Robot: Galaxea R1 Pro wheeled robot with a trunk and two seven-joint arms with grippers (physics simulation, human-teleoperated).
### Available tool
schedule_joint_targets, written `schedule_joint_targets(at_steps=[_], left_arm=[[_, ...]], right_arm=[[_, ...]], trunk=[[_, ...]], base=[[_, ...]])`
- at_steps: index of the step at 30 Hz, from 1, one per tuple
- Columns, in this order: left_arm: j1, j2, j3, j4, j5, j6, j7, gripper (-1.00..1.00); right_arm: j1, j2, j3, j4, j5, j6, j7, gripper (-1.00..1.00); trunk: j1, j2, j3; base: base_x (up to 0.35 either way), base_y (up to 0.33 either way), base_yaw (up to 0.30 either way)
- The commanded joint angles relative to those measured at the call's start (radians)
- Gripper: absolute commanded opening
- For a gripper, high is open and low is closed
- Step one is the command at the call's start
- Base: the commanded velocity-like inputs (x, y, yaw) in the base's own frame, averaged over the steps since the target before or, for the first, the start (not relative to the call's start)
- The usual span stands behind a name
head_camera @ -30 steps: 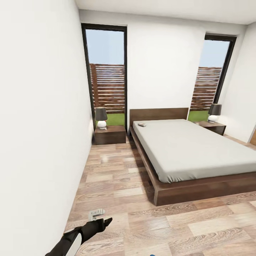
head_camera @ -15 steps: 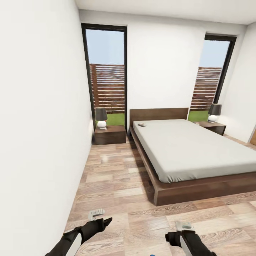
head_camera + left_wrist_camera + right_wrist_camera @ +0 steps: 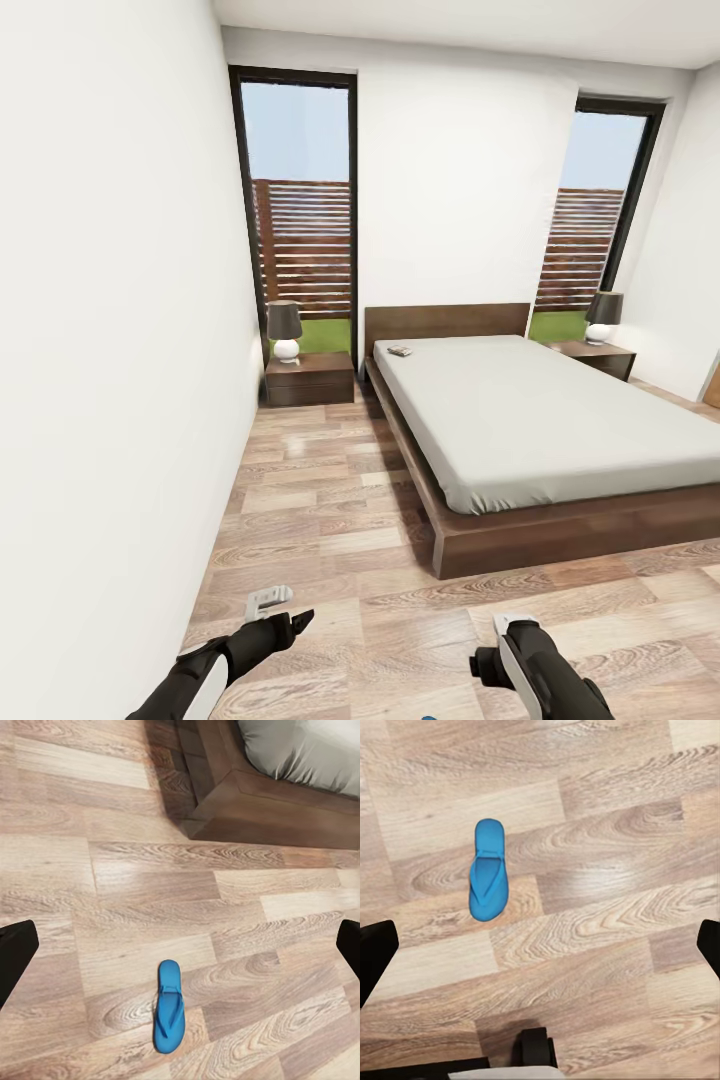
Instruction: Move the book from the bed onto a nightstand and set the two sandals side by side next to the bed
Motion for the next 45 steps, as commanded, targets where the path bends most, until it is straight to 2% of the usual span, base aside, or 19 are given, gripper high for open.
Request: schedule_joint_targets(at_steps=[1,20,40,43,44,45], left_arm=[[0.0,0.0,0.003,-0.001,0.01,0.01,-0.002,1.0],[0.0,0.0,0.002,-0.005,0.01,0.013,-0.004,1.0],[0.0,0.0,0.002,-0.005,0.009,0.012,-0.004,1.0],[0.0,0.0,0.002,-0.004,0.009,0.012,-0.003,1.0],[0.0,0.0,0.002,-0.004,0.009,0.012,-0.003,1.0],[0.0,0.0,0.002,-0.004,0.009,0.012,-0.002,1.0]], right_arm=[[-0.001,0.0,-0.001,-0.001,0.0,0.005,-0.002,1.0],[-0.001,-0.002,0.002,-0.003,-0.005,0.003,-0.001,1.0],[-0.001,-0.001,0.003,-0.002,-0.001,-0.001,-0.001,1.0],[-0.001,-0.001,0.005,-0.001,0.0,-0.038,-0.001,1.0],[-0.001,0.0,0.006,0.001,0.0,-0.09,-0.001,1.0],[-0.001,0.0,0.007,0.008,-0.001,-0.196,-0.001,1.0]], trunk=[[0.0,-0.001,-0.001],[0.0,-0.001,-0.001],[0.077,-0.141,-0.064],[0.088,-0.162,-0.073],[0.092,-0.169,-0.076],[0.096,-0.176,-0.079]], base=[[0.0,0.0,0.0],[0.0,0.0,0.0],[0.0,0.0,0.0],[0.0,0.0,0.0],[0.0,0.0,0.0],[0.0,0.0,0.0]])
